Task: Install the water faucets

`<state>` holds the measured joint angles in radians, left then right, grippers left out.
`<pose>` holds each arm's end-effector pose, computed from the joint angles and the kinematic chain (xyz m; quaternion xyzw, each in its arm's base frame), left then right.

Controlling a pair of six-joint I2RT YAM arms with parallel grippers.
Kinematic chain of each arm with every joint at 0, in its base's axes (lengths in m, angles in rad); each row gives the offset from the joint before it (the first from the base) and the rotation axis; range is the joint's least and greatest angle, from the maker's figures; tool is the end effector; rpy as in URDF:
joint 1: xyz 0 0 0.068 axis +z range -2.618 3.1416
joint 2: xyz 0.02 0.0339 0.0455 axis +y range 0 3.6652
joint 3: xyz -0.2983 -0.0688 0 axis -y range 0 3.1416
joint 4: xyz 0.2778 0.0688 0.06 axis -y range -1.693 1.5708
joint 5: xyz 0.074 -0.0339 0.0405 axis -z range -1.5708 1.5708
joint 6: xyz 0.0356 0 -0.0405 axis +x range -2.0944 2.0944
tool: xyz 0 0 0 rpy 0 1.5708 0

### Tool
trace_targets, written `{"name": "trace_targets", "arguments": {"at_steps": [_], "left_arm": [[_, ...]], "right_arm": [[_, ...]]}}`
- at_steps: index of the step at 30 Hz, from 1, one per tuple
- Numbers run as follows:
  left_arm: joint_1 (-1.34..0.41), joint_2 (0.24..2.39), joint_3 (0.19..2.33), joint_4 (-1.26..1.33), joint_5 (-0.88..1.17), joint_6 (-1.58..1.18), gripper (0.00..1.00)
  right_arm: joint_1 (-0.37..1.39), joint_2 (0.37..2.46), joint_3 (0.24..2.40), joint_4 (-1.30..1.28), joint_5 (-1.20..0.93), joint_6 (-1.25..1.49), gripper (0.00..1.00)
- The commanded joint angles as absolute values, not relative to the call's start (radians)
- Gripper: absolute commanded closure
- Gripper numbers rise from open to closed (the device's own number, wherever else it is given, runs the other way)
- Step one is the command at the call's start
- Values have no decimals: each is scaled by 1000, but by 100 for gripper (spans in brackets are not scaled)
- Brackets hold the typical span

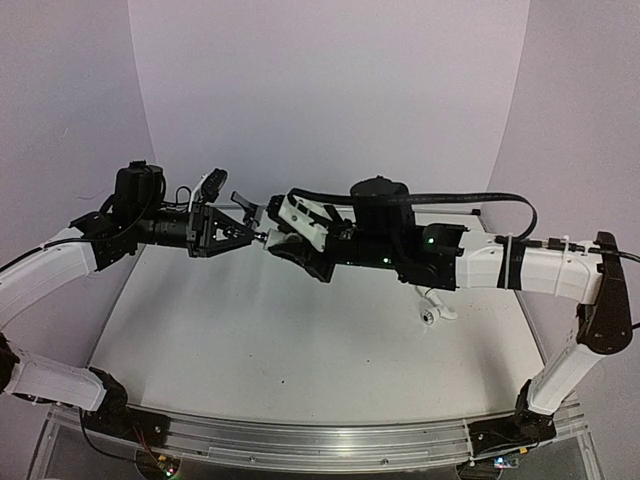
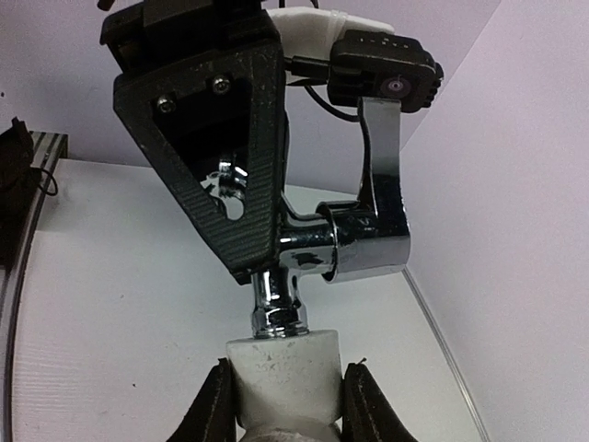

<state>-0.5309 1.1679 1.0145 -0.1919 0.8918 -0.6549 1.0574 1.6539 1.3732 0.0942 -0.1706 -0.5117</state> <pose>0.2252 -0.1643 0.3721 0.2018 0.7520 -0.5825 0.2332 0.2086 0.3823 0.3712 -0.5804 0.5045 0.2345 0.5947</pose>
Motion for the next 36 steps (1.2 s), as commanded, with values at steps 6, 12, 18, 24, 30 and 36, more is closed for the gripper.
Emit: {"name": "trace_targets", "arguments": {"at_steps": [6, 12, 18, 24, 30, 36], "left_arm": [[-540, 1066, 1023, -128, 1300, -270, 100], [-540, 1039, 1005, -130, 1298, -207, 100], [-537, 1098, 1036, -156, 964, -446, 100], [-529, 1197, 1090, -169, 955, -763, 100], [-528, 1241, 1110, -169, 1044, -947, 100], [-528, 1242, 1102, -169, 1082, -1007, 100]], "right_arm": [[790, 1745, 1547, 24, -1157, 73, 100], [754, 1827, 1572, 14, -1298, 326, 45], [742, 1583, 1341, -32, -556, 43, 3], [833, 1467, 1267, -13, -316, -371, 2], [1013, 1469, 1233, 133, -137, -852, 2], [1076, 1542, 1246, 243, -97, -1081, 2]]}}
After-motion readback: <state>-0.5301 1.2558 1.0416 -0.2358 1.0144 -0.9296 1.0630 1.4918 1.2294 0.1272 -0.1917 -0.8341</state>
